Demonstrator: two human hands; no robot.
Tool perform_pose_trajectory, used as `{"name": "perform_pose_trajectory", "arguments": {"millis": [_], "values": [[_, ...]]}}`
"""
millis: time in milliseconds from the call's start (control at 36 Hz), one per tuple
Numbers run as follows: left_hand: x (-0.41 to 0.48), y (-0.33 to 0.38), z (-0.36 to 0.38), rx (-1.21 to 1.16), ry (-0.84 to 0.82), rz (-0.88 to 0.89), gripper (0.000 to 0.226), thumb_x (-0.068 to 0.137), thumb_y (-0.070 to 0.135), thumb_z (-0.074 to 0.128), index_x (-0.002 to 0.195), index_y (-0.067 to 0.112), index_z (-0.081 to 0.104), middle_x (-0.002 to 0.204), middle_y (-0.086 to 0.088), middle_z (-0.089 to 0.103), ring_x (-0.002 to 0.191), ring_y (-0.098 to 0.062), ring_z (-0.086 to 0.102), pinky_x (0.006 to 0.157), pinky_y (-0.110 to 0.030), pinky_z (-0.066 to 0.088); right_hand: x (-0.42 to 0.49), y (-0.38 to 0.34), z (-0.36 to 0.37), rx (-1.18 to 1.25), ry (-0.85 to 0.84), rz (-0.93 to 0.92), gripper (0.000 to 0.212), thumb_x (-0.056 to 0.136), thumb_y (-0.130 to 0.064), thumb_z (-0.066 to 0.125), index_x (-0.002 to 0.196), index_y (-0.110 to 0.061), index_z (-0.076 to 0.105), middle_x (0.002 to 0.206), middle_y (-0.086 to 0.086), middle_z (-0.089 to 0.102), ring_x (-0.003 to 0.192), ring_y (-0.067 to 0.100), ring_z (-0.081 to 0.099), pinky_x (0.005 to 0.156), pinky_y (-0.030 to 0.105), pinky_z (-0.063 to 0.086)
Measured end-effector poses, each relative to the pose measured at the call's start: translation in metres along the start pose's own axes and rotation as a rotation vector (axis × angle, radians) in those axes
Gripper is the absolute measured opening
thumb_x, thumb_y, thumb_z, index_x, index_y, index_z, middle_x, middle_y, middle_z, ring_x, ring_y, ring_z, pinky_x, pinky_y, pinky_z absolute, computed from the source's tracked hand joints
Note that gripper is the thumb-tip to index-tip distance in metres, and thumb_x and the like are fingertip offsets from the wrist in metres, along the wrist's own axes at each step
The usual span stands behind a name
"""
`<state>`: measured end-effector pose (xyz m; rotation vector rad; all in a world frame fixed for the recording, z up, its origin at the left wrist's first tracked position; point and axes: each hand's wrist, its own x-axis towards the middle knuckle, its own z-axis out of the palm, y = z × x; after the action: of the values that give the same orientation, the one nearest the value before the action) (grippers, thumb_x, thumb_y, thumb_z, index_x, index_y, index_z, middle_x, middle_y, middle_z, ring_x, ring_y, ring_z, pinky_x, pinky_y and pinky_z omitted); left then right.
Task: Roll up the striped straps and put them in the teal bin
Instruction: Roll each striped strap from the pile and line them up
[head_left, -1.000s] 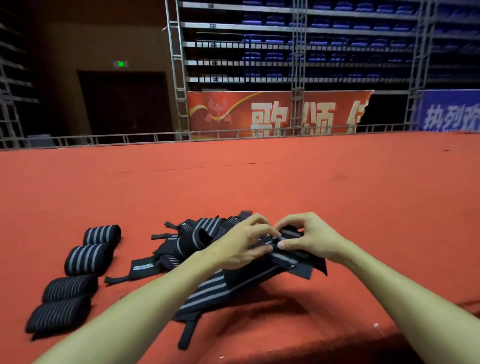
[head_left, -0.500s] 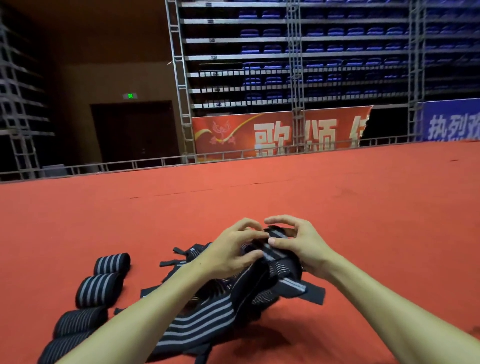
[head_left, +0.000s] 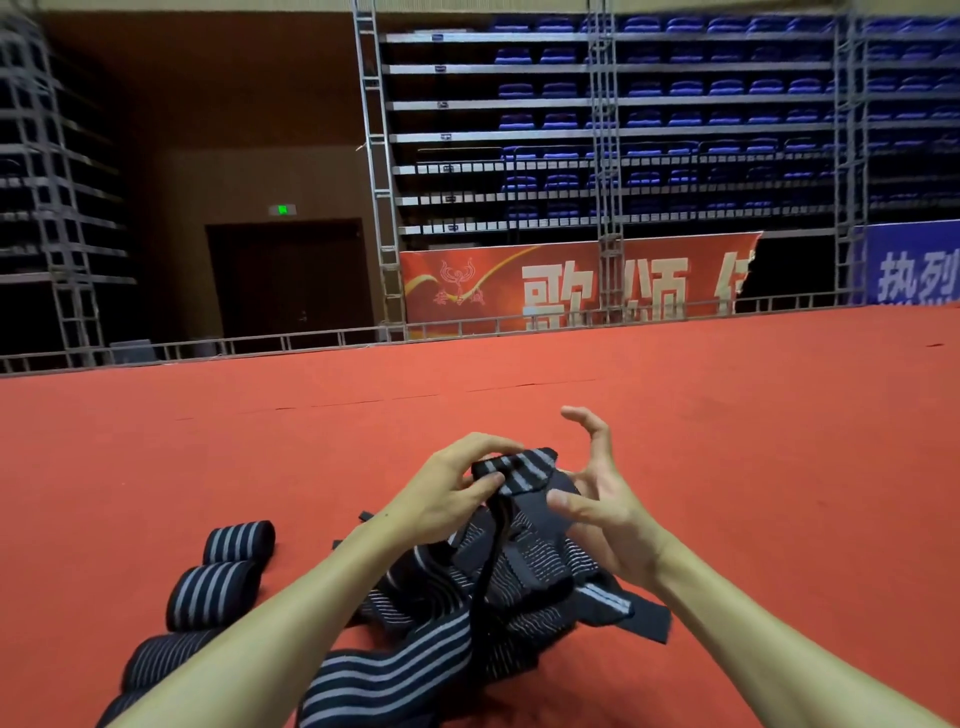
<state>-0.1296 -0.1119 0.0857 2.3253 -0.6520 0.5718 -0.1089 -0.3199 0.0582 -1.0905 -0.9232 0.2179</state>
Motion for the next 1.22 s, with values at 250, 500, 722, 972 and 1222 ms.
{"name": "perform_pose_trajectory", "arguments": {"millis": [250,500,722,972,1222], "values": [[-0.001,-0.001,-0.005,-0.07,0.006,-0.07,0.037,0.099,0.009,0.055,0.124,0.037,0.06,0.127,0.015,0.06,0.113,0.001,0.056,0.1,-0.035,0.049,0.003,-0.003,0.006,-0.36,-0.006,-0.01,0.086,0.076,-0.014,0.08,0.139,-0.045,0.03,0.105,0.001,0.074,0.092,0.021,0.071,0.084,0.033,0.055],[-0.007,0.008,-0.002,0.002,-0.007,0.036,0.041,0.093,0.014,0.06,0.127,0.036,0.06,0.124,0.027,0.058,0.127,-0.003,0.044,0.106,-0.017,0.033,0.011,0.01,0.004,-0.324,0.119,0.043,0.057,0.075,-0.027,0.079,0.125,-0.034,0.053,0.113,0.013,0.07,0.097,0.022,0.068,0.09,0.041,0.056],[-0.008,0.014,-0.007,0.025,-0.035,0.096,0.053,0.085,0.011,0.065,0.127,0.041,0.055,0.127,0.029,0.05,0.132,0.003,0.036,0.105,-0.007,0.028,0.015,0.013,0.005,0.023,0.091,0.137,0.074,0.067,-0.023,0.079,0.134,-0.01,0.049,0.118,0.015,0.065,0.097,0.028,0.069,0.079,0.037,0.059],[-0.002,0.018,0.0,0.018,0.187,0.221,0.044,0.088,0.008,0.059,0.121,0.037,0.056,0.109,0.008,0.069,0.108,-0.009,0.063,0.094,-0.029,0.052,0.02,0.013,0.015,0.092,0.038,0.229,0.074,0.066,-0.048,0.085,0.13,-0.021,0.057,0.114,-0.001,0.068,0.109,0.019,0.066,0.087,0.04,0.057],[0.013,0.02,-0.011,0.009,0.344,0.191,0.037,0.094,-0.007,0.056,0.1,0.027,0.045,0.077,0.011,0.057,0.064,0.003,0.059,0.055,-0.01,0.044,0.02,0.01,0.026,-0.026,0.065,0.257,0.049,0.085,-0.042,0.061,0.131,-0.026,0.053,0.132,0.001,0.064,0.121,0.02,0.063,0.08,0.041,0.058]]}}
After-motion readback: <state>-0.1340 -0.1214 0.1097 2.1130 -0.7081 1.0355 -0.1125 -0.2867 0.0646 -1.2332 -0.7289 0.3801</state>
